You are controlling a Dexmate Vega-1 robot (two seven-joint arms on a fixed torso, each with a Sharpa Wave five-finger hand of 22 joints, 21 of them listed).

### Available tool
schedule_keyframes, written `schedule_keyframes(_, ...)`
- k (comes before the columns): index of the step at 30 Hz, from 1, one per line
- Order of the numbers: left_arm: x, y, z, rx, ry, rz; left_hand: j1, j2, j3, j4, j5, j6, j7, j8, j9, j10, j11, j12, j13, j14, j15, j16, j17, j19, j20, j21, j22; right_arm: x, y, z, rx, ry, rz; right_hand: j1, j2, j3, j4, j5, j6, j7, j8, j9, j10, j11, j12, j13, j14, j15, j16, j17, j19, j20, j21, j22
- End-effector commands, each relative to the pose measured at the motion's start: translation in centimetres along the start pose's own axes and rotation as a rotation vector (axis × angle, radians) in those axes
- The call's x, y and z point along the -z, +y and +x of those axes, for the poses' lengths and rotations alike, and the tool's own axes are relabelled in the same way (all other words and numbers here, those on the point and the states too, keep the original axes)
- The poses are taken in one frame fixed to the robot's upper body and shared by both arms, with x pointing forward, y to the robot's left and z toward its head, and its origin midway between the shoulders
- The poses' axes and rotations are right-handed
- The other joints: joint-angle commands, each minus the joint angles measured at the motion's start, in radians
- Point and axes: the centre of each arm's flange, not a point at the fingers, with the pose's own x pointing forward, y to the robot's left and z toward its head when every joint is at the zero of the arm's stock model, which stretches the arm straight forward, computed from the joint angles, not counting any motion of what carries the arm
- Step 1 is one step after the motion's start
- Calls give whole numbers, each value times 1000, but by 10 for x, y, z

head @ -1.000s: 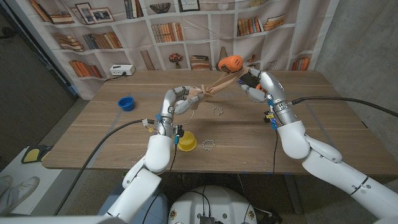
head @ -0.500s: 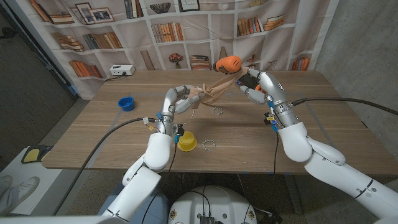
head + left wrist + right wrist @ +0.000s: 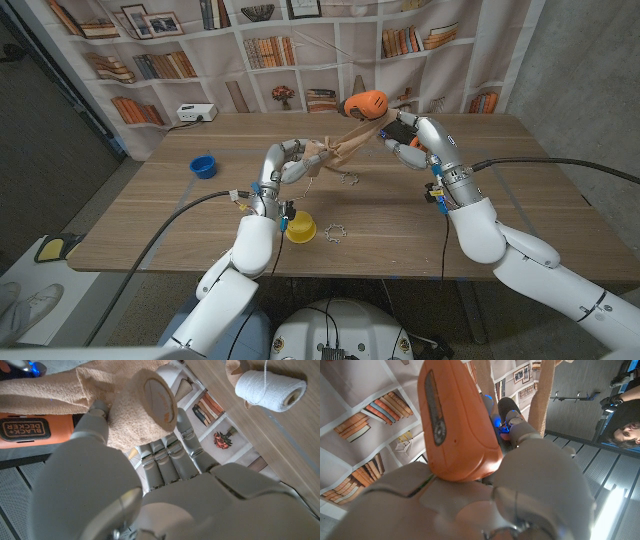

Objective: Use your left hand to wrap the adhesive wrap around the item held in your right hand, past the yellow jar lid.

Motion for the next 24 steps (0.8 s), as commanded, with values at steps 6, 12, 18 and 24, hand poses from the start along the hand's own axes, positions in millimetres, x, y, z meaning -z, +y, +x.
schedule_keyframes(6,0,5,0,-16,8,34,197,208,35,27,4,9,-4,4,21,0,-4,-1,5,-1,0,0,1,0,3,5,2,1,-6,-15,-16,7,33,-28,40,126,121,-3,63,-58,7,4,18,-11,7,4,7,-70,3,0,-3,-153,55,3)
schedule_keyframes(12,1,4,4,-15,12,39,198,208,34,26,4,9,-4,3,21,-1,1,-2,7,-1,0,0,2,-2,3,4,2,2,-6,-19,-20,10,41,-29,40,126,121,-2,63,-59,7,5,19,-9,6,3,5,-70,1,-1,-3,-153,55,3)
schedule_keyframes(18,4,2,6,-14,24,39,198,208,34,26,4,10,-2,3,22,2,-1,-3,5,-1,-1,0,2,-1,2,4,2,1,-8,-21,-21,7,64,-29,40,126,120,-2,63,-59,7,5,19,-9,7,3,5,-70,0,-2,-3,-153,55,3)
schedule_keyframes(24,12,-6,4,11,55,31,199,207,34,25,4,11,-2,2,23,2,0,-5,4,-2,-1,-1,2,-1,3,4,2,1,-8,-21,-29,1,91,-28,40,127,120,-2,62,-59,7,5,18,-11,7,5,7,-70,2,0,-3,-153,55,3)
